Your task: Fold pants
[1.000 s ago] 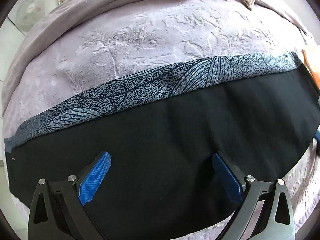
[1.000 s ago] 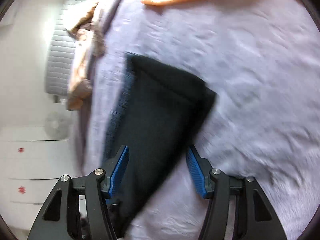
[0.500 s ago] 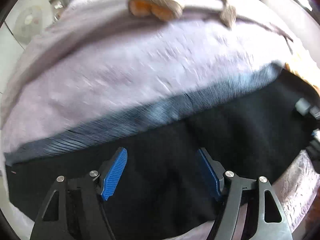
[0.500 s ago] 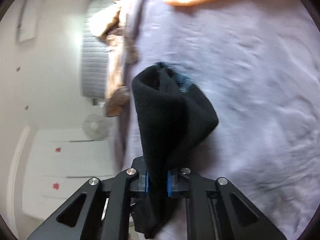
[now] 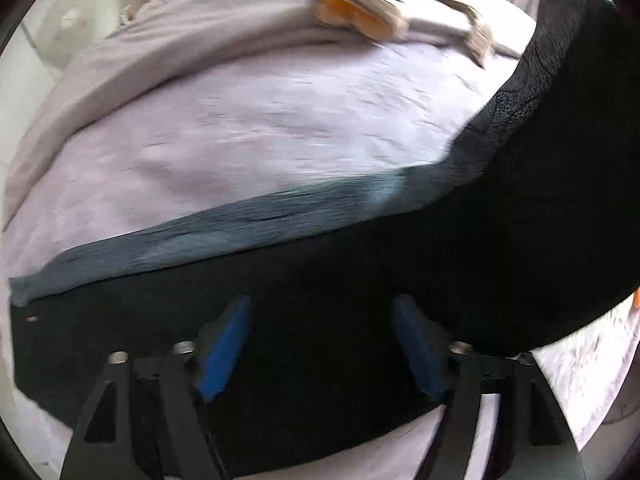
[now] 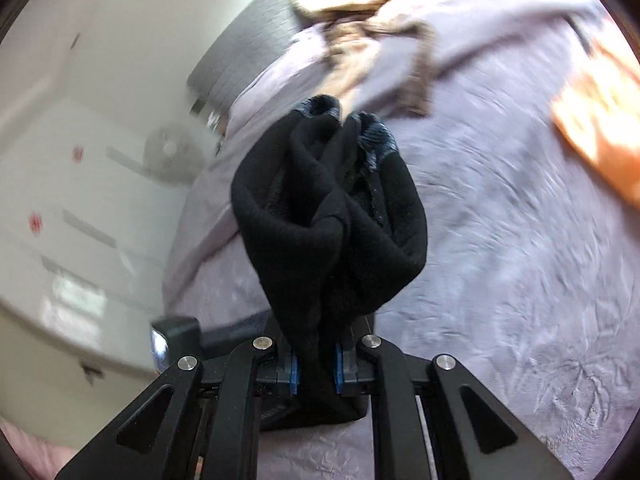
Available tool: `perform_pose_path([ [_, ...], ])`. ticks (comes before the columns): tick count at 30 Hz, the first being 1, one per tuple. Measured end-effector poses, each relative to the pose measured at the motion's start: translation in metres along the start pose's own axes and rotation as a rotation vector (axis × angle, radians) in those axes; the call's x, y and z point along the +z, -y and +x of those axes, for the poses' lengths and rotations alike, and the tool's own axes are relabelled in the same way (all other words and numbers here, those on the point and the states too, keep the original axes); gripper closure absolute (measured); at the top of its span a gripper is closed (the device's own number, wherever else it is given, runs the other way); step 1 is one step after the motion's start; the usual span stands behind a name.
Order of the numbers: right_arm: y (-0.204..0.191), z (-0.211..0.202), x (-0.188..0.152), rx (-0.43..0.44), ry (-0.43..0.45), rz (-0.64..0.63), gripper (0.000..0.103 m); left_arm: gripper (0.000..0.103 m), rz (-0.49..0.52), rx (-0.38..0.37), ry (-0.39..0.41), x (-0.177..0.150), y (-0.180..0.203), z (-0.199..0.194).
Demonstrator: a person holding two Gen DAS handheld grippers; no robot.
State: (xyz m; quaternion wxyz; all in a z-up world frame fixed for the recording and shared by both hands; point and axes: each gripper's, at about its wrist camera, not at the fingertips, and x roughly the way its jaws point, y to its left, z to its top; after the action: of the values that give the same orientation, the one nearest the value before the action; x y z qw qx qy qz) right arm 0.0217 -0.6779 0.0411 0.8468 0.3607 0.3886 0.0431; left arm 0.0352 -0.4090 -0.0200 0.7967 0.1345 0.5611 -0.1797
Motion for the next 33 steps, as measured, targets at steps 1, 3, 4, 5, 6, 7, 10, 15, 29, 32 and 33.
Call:
perform_pose_path([
  [1, -0.016, 0.004, -0.002, -0.015, -0.013, -0.048, 0.089, 0.017, -0.014, 0.014, 0.009, -0.004, -0.016, -0.007],
  [3, -0.057, 0.023, -0.011, -0.05, -0.059, -0.166, 0.089, 0.017, -0.048, 0.038, 0.007, -0.018, -0.049, -0.019],
  [4, -0.075, 0.033, -0.019, -0.065, -0.083, -0.216, 0.09, 0.017, -0.067, 0.056, 0.001, -0.025, -0.068, -0.022],
  [5, -0.098, 0.052, -0.031, -0.093, -0.119, -0.286, 0.089, 0.017, -0.089, 0.085, -0.01, -0.034, -0.092, -0.024],
  [6, -0.11, 0.064, -0.04, -0.107, -0.143, -0.325, 0.089, 0.017, -0.11, 0.108, -0.02, -0.044, -0.107, -0.026],
  [7, -0.125, 0.082, -0.054, -0.125, -0.177, -0.375, 0.089, 0.017, -0.131, 0.129, -0.031, -0.055, -0.116, -0.028],
  [10, -0.163, 0.149, -0.105, -0.206, -0.3, -0.512, 0.084, 0.017, -0.23, 0.183, -0.092, -0.084, -0.167, -0.029],
  [15, -0.203, 0.214, -0.175, -0.537, -0.353, -0.815, 0.064, 0.017, -0.305, 0.219, -0.132, -0.116, -0.216, -0.037],
  [29, -0.091, 0.125, -0.116, 0.011, -0.361, 0.24, 0.049, 0.017, -0.206, -0.164, -0.053, -0.04, -0.157, -0.051],
  [32, -0.051, 0.115, -0.111, 0.101, -0.299, 0.425, 0.049, 0.017, -0.159, -0.194, -0.056, -0.024, -0.135, -0.044],
  [33, -0.041, 0.117, -0.109, 0.109, -0.293, 0.463, 0.049, 0.017, -0.137, -0.194, -0.061, -0.019, -0.128, -0.038],
])
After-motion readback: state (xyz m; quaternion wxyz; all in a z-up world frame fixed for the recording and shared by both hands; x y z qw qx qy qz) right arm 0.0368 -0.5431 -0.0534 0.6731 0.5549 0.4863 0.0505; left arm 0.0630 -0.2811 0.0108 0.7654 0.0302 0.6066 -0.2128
